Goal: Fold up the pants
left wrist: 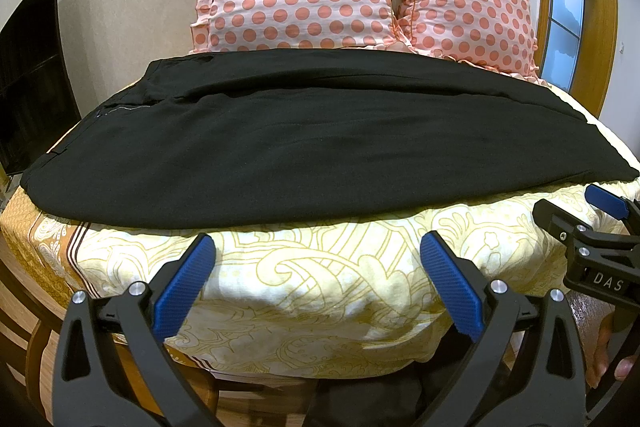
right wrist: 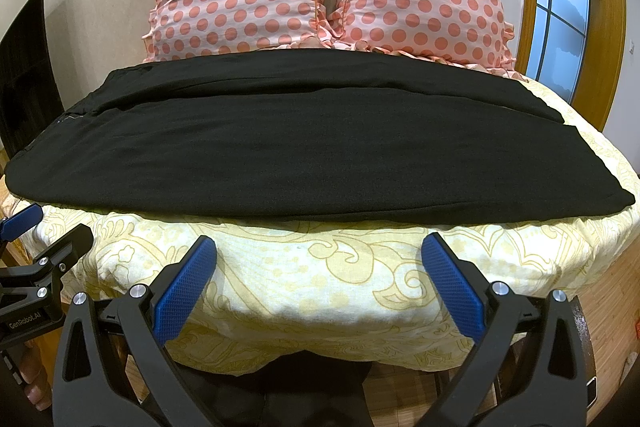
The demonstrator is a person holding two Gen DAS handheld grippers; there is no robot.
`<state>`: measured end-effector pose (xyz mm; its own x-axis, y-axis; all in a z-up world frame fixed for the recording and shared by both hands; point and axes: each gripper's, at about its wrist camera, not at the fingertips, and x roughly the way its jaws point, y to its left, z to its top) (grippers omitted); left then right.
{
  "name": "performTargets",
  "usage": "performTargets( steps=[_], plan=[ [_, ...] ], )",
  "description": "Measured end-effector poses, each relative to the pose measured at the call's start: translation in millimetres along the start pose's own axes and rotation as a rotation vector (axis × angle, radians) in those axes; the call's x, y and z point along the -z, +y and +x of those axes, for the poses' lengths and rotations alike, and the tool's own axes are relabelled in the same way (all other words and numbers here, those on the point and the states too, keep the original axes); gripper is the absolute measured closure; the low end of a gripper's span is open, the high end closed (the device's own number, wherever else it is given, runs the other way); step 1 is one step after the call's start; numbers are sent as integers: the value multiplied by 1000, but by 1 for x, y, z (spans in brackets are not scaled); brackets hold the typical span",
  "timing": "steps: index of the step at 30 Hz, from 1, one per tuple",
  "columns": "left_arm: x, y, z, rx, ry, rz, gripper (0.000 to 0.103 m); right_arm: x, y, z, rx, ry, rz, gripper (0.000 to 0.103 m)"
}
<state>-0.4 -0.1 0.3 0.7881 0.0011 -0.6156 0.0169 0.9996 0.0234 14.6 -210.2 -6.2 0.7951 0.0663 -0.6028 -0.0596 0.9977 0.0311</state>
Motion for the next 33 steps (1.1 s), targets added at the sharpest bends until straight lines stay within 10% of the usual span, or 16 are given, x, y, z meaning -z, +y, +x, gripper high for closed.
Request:
performTargets(
  steps=[33],
  plan=[
    [1,0,1,0,-6,-1,2,0,0,-4,-1,-13,-1,1]
  ],
)
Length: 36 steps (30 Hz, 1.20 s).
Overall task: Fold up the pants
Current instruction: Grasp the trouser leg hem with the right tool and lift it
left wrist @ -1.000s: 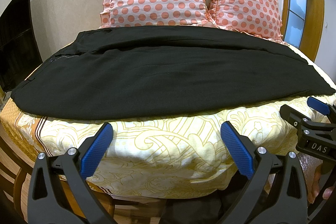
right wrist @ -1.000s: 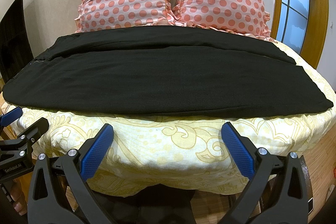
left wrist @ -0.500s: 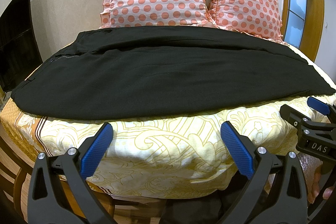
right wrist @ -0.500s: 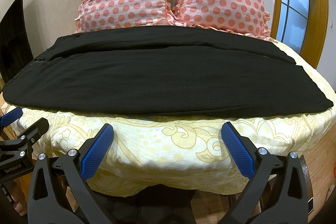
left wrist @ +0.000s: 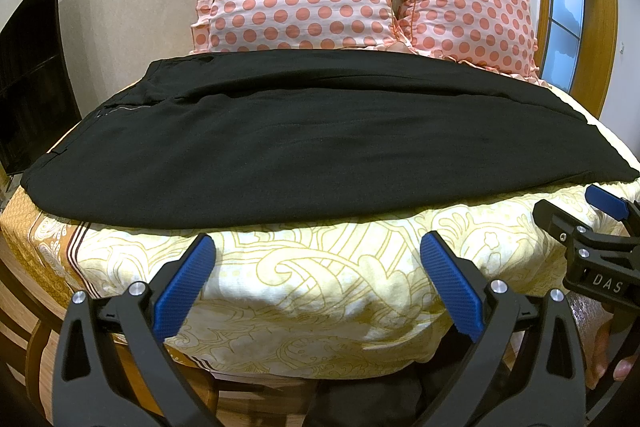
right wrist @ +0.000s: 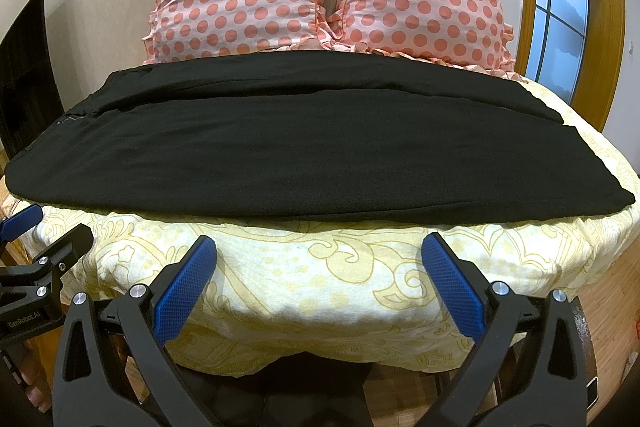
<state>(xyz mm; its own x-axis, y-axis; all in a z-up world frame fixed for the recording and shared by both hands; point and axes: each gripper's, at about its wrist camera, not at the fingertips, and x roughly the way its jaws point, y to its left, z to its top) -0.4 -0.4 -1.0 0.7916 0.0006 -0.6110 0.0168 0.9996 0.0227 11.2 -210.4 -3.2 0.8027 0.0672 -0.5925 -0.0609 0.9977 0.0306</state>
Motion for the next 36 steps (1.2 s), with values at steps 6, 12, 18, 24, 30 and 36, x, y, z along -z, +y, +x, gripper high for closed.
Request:
performTargets(
  steps=[6,12,18,24,30,36],
  plan=[
    [5,12,0,21,-34,6,2,2,-3,-2,-29,-18,-19,1],
    [-23,22,-25,27,-92,11,2,-41,-42,-13,-41,-59,42,1],
    [-68,30,-13,-42,-153,12,2,-136,-124,22,91,-53,152,1],
    [-119,37,26,-43,-120,-46,2,-211,-207,119,300,68,248,7],
    [-156,42,60,-66,-109,-67,2,-249,-288,226,441,231,458,25],
    [-165,47,82,-65,-88,-73,2,-264,-328,284,576,313,592,29]
  ],
)
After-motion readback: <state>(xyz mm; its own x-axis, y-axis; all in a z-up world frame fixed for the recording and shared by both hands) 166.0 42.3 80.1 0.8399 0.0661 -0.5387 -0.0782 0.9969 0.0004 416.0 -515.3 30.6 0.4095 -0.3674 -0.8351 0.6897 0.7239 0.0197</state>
